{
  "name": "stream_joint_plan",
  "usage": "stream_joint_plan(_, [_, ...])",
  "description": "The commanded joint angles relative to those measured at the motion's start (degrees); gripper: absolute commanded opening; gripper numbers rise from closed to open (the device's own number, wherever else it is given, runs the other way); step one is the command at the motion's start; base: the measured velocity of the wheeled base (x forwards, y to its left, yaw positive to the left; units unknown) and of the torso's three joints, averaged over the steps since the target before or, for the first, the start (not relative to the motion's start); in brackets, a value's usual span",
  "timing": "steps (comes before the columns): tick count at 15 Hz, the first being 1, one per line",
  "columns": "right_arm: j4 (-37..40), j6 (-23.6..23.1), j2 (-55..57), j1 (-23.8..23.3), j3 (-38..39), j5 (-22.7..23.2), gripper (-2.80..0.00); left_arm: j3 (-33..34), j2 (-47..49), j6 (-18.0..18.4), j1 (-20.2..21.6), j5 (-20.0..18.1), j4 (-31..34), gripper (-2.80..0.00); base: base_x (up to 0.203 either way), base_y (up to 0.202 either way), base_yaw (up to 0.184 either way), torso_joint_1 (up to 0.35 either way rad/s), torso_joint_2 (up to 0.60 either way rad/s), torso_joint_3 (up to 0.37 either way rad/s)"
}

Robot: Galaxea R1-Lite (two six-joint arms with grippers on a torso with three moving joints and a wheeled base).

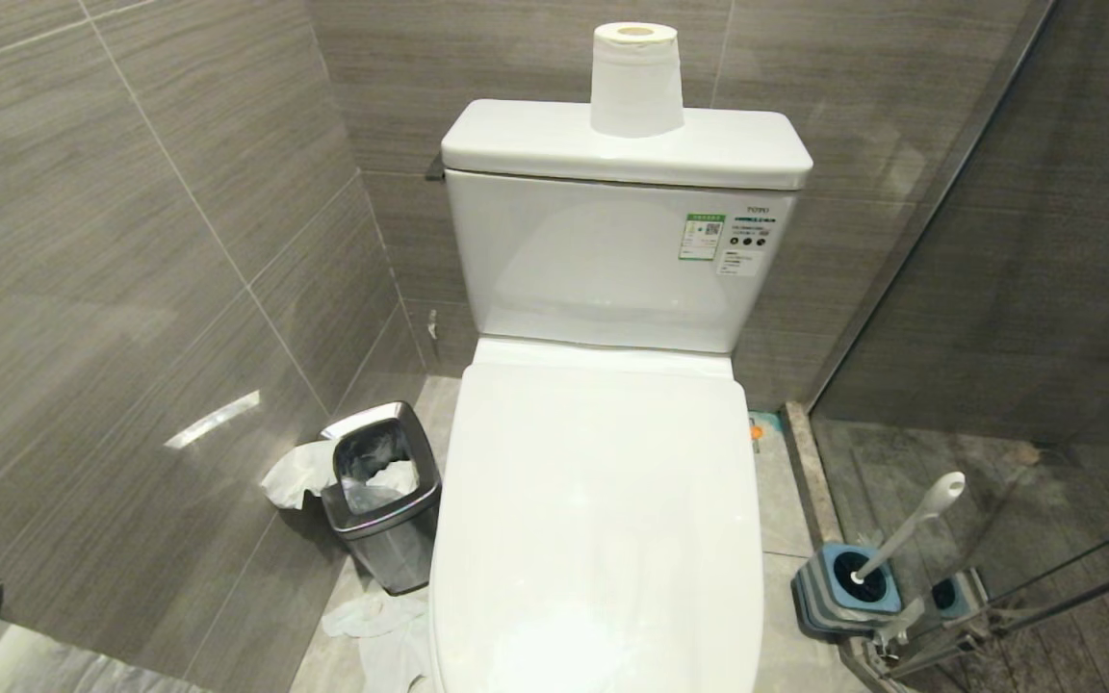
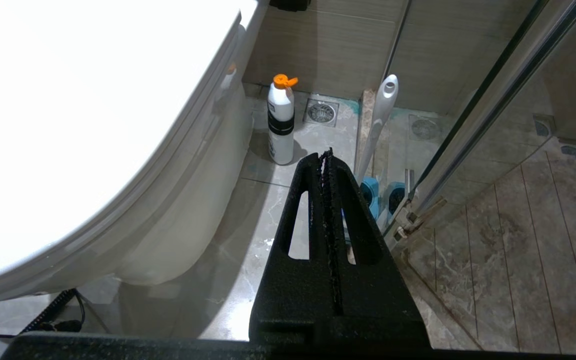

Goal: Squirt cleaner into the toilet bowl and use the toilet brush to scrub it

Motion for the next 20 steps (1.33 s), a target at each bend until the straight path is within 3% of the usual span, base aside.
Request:
stream_joint_plan(1, [0.02, 0.00, 0.02, 0.05, -0.01, 0.00, -2.80, 0.18, -0.02, -0.30, 0.07, -0.04, 0.02, -2.80, 0.000, 0.000, 0.000, 0.000, 0.00, 0.000])
stream_joint_plan(9, [0.02, 0.00, 0.02, 0.00, -0.01, 0.00, -2.80, 0.18, 0.03, -2.26, 0.07, 0.28, -0.06, -2.80, 0.000, 0.000, 0.000, 0.000, 0.00, 0.000])
stream_joint_plan(20, [0.02, 0.00, 0.02, -0.01, -0.01, 0.00, -2.80, 0.18, 0.06, -2.26, 0.00, 0.31, -0.06, -2.80, 0.000, 0.000, 0.000, 0.000, 0.00, 0.000])
